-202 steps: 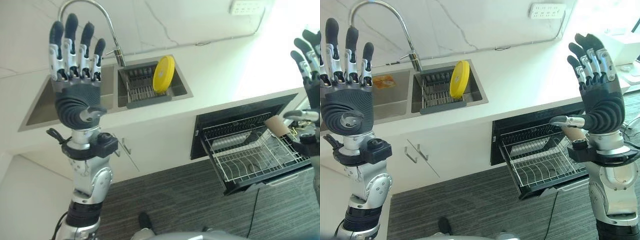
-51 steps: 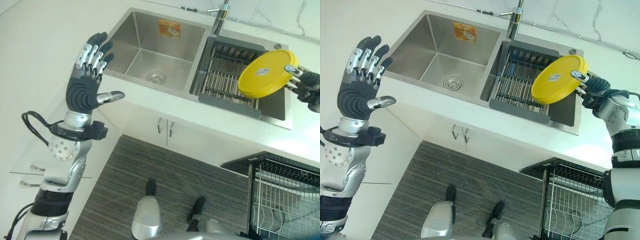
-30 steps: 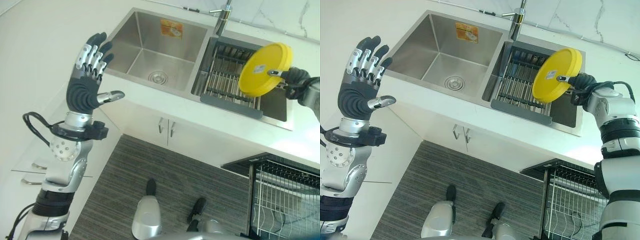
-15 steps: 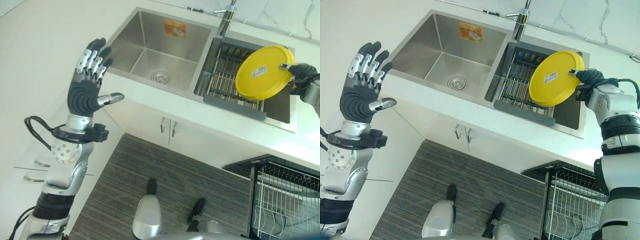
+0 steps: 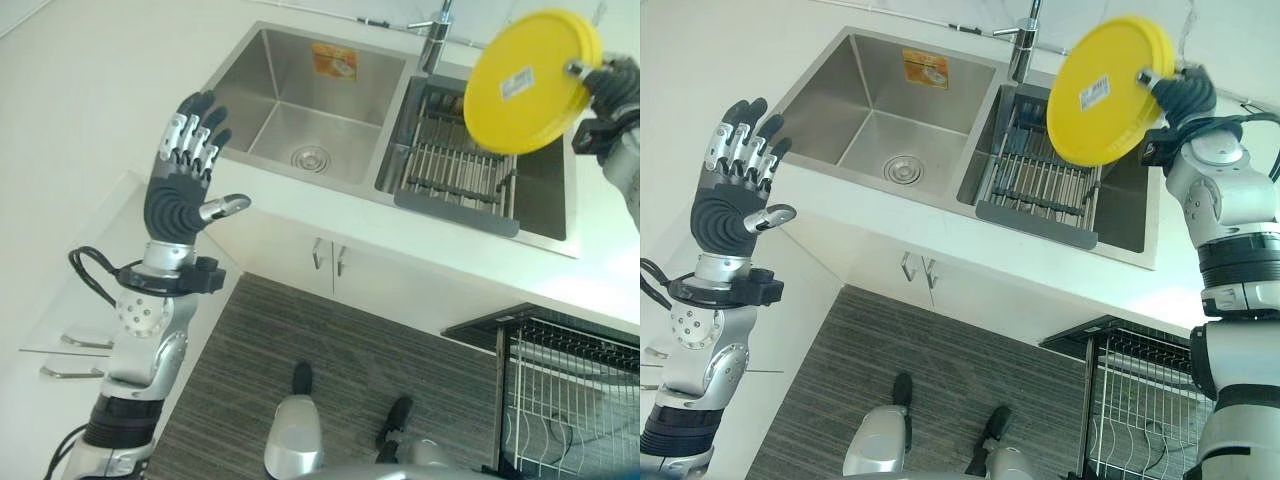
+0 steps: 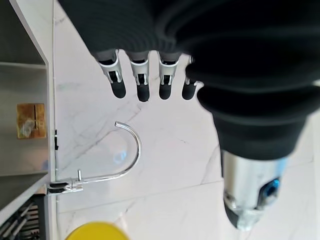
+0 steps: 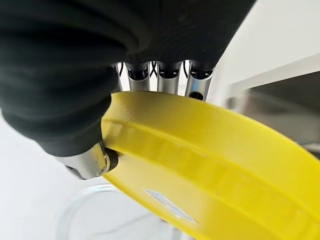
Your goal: Place the dishes in the dishwasher.
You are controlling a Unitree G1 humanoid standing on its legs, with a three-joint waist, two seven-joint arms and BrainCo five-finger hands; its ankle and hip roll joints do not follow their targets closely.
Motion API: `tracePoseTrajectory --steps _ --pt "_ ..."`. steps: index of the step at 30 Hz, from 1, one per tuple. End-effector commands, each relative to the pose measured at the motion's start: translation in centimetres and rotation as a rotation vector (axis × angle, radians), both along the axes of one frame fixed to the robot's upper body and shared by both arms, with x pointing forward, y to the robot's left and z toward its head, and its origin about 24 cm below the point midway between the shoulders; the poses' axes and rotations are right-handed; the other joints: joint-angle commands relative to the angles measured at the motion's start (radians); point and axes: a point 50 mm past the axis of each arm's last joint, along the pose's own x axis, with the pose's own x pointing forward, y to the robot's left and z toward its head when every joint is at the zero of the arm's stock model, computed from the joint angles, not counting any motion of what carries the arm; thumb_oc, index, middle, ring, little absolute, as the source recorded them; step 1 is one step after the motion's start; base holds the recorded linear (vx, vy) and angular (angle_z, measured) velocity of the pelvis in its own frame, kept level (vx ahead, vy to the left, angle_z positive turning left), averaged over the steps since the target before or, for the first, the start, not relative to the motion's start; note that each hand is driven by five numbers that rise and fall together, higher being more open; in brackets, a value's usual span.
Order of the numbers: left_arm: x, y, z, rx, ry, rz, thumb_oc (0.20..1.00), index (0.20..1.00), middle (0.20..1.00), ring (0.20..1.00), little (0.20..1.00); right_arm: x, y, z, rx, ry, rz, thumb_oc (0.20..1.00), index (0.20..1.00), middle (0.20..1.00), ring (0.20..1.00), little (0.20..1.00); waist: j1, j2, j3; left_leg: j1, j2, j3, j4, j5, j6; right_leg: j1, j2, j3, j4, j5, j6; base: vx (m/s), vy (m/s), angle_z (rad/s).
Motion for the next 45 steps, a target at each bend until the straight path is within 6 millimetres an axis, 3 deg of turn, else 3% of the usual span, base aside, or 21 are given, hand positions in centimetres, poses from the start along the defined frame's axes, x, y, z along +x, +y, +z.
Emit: tracePoseTrajectory --steps 1,2,3,11,15,16,18,20,23,27,30,32,33,34,35,37,40,43,44,45 --pt "-1.4 -1.4 0.3 0.026 -0.075 -0.059 1.000 1.000 1.000 1.000 1.000 -1.5 2.1 3.1 -0.032 -0.219 0.054 0.200 0.200 0.200 0.200 0.200 0.001 -0.020 -0.092 -0.026 -0.032 -0.078 -0.018 -0.008 -0.022 0.009 -0.005 0.087 0.147 -0.189 -0.014 -0.04 0.116 -0.17" --pt "-1.5 -1.3 0.4 0.011 -0.084 -0.043 1.000 1.000 1.000 1.000 1.000 -1.9 2.8 3.2 -0.038 -0.254 0.090 0.200 0.200 0.200 0.200 0.200 0.012 -0.020 -0.089 -0.027 -0.080 -0.158 -0.005 -0.034 -0.005 0.001 0.000 0.127 0.157 -0.191 -0.012 -0.07 0.216 -0.24" --pt "-1.6 -1.3 0.5 0.002 -0.097 -0.034 1.000 1.000 1.000 1.000 1.000 -2.6 3.7 3.3 -0.032 -0.304 0.130 0.200 0.200 0.200 0.200 0.200 -0.001 -0.018 -0.092 -0.018 -0.090 -0.164 -0.013 -0.045 0.007 -0.008 0.003 0.154 0.159 -0.190 -0.008 -0.04 0.238 -0.47" --pt "-1.4 -3.0 1.9 -0.019 -0.163 -0.115 1.000 1.000 1.000 1.000 1.000 -6.6 4.7 -0.6 0.040 -0.446 0.184 0.200 0.200 0.200 0.200 0.200 -0.089 -0.034 -0.104 0.062 -0.113 -0.081 -0.044 -0.081 0.045 0.004 -0.037 0.203 0.107 -0.109 0.049 0.02 0.230 -0.49" --pt "-1.5 -4.6 2.8 -0.014 -0.208 -0.150 1.000 1.000 1.000 1.000 1.000 -8.5 5.6 -2.2 0.088 -0.494 0.222 0.200 0.200 0.200 0.200 0.200 -0.152 -0.041 -0.102 0.115 -0.107 -0.013 -0.109 -0.070 0.056 -0.023 -0.078 0.227 0.031 0.009 0.112 0.00 0.237 -0.38" --pt "-1.5 -5.1 3.3 -0.005 -0.239 -0.108 1.000 1.000 1.000 1.000 1.000 -9.1 6.2 -3.1 0.100 -0.502 0.277 0.200 0.200 0.200 0.200 0.200 -0.175 -0.036 -0.085 0.180 -0.078 0.064 -0.144 -0.090 0.045 -0.075 -0.117 0.148 0.099 0.078 0.143 -0.05 0.331 -0.76" --pt "-1.5 -5.1 3.5 -0.012 -0.254 -0.083 1.000 1.000 1.000 1.000 1.000 -9.3 6.5 -3.2 0.104 -0.510 0.304 0.200 0.200 0.200 0.200 0.200 -0.176 -0.031 -0.079 0.186 -0.058 0.120 -0.150 -0.072 0.045 -0.078 -0.123 0.101 0.166 0.051 0.138 -0.13 0.266 -1.59" --pt "-1.8 -4.9 3.9 -0.019 -0.304 -0.048 1.000 1.000 1.000 1.000 1.000 -10.2 6.6 -3.2 0.058 -0.534 0.335 0.200 0.200 0.200 0.200 0.200 -0.175 -0.004 -0.085 0.166 -0.032 0.201 -0.142 -0.043 0.049 -0.028 -0.092 0.033 0.315 -0.080 0.087 -0.20 0.325 -1.84" --pt "-1.9 -4.8 4.0 -0.029 -0.323 -0.038 1.000 1.000 1.000 1.000 1.000 -10.7 6.7 -3.0 0.046 -0.563 0.347 0.200 0.200 0.200 0.200 0.200 -0.161 -0.010 -0.094 0.122 -0.038 0.244 -0.098 -0.053 0.064 0.031 -0.087 0.030 0.353 -0.129 0.065 -0.09 0.152 -1.19" --pt "-1.9 -5.5 3.7 0.011 -0.318 -0.062 1.000 1.000 1.000 1.000 1.000 -11.0 6.7 -3.0 0.039 -0.566 0.331 0.200 0.200 0.200 0.200 0.200 -0.147 -0.035 -0.117 0.071 -0.046 0.267 -0.078 -0.064 0.074 0.134 -0.097 0.047 0.301 -0.178 0.068 0.03 -0.040 -0.75" --pt "-2.3 -6.7 3.9 0.077 -0.361 -0.094 1.000 1.000 1.000 1.000 1.000 -11.2 6.8 -2.9 0.051 -0.570 0.328 0.200 0.200 0.200 0.200 0.200 -0.141 -0.038 -0.123 0.045 -0.005 0.306 -0.060 -0.040 0.054 0.195 -0.129 0.023 0.209 -0.186 0.064 -0.05 -0.210 -0.63" --pt "-2.5 -7.4 4.1 0.105 -0.387 -0.118 1.000 1.000 1.000 1.000 1.000 -11.2 6.9 -2.9 0.066 -0.576 0.333 0.200 0.200 0.200 0.200 0.200 -0.144 -0.036 -0.121 0.043 0.030 0.336 -0.046 -0.029 0.034 0.212 -0.152 0.011 0.133 -0.159 0.077 -0.09 -0.318 -0.98" --pt "-2.6 -7.8 4.2 0.112 -0.405 -0.127 1.000 1.000 1.000 1.000 1.000 -11.1 7.1 -3.0 0.065 -0.573 0.349 0.200 0.200 0.200 0.200 0.200 -0.151 -0.033 -0.118 0.048 0.056 0.355 -0.039 -0.020 0.017 0.213 -0.175 -0.003 0.089 -0.118 0.097 -0.12 -0.498 -1.06" --pt "-2.6 -8.2 4.3 0.125 -0.421 -0.145 1.000 1.000 1.000 1.000 1.000 -11.2 7.4 -3.2 0.063 -0.575 0.359 0.200 0.200 0.200 0.200 0.200 -0.165 -0.029 -0.110 0.061 0.098 0.374 -0.024 -0.004 -0.016 0.205 -0.211 -0.003 0.026 -0.032 0.131 -0.11 -0.560 -0.98" --pt "-2.6 -8.4 4.4 0.131 -0.432 -0.160 1.000 1.000 1.000 1.000 1.000 -11.1 7.5 -3.3 0.057 -0.572 0.364 0.200 0.200 0.200 0.200 0.200 -0.176 -0.025 -0.105 0.069 0.120 0.376 -0.021 0.005 -0.033 0.189 -0.233 0.007 0.009 0.002 0.146 -0.07 -0.519 -1.18" --pt "-2.6 -8.6 4.7 0.158 -0.450 -0.176 1.000 1.000 1.000 1.000 1.000 -11.2 7.5 -3.3 0.062 -0.574 0.358 0.200 0.200 0.200 0.200 0.200 -0.191 -0.020 -0.100 0.077 0.150 0.378 -0.015 0.016 -0.049 0.157 -0.263 0.030 0.003 0.036 0.161 -0.04 -0.453 -0.74" --pt "-2.4 -9.0 5.4 0.210 -0.488 -0.213 1.000 1.000 1.000 1.000 1.000 -11.3 7.1 -3.3 0.049 -0.586 0.343 0.200 0.200 0.200 0.200 0.200 -0.215 -0.013 -0.089 0.077 0.229 0.354 0.010 0.027 -0.095 0.095 -0.319 0.091 0.001 0.088 0.186 -0.06 -0.699 -0.01" --pt "-2.5 -8.9 6.0 0.218 -0.507 -0.222 1.000 1.000 1.000 1.000 1.000 -11.6 6.9 -3.4 0.047 -0.587 0.355 0.200 0.200 0.200 0.200 0.200 -0.224 -0.016 -0.081 0.040 0.297 0.322 0.034 0.049 -0.115 0.081 -0.312 0.140 0.027 0.057 0.186 -0.09 -0.677 0.11" --pt "-2.4 -8.5 6.1 0.200 -0.498 -0.228 1.000 1.000 1.000 1.000 1.000 -11.7 6.9 -3.5 0.029 -0.570 0.366 0.200 0.200 0.200 0.200 0.200 -0.217 -0.018 -0.086 0.024 0.332 0.307 0.049 0.063 -0.129 0.088 -0.297 0.131 0.054 0.007 0.192 -0.12 -0.947 0.44" --pt "-2.5 -7.9 5.7 0.177 -0.468 -0.211 1.000 1.000 1.000 1.000 1.000 -11.6 7.2 -3.7 0.019 -0.534 0.411 0.200 0.200 0.200 0.200 0.200 -0.228 -0.006 -0.092 0.033 0.379 0.257 0.029 0.095 -0.161 0.074 -0.250 0.111 0.103 -0.069 0.189 -0.06 -0.816 0.40"
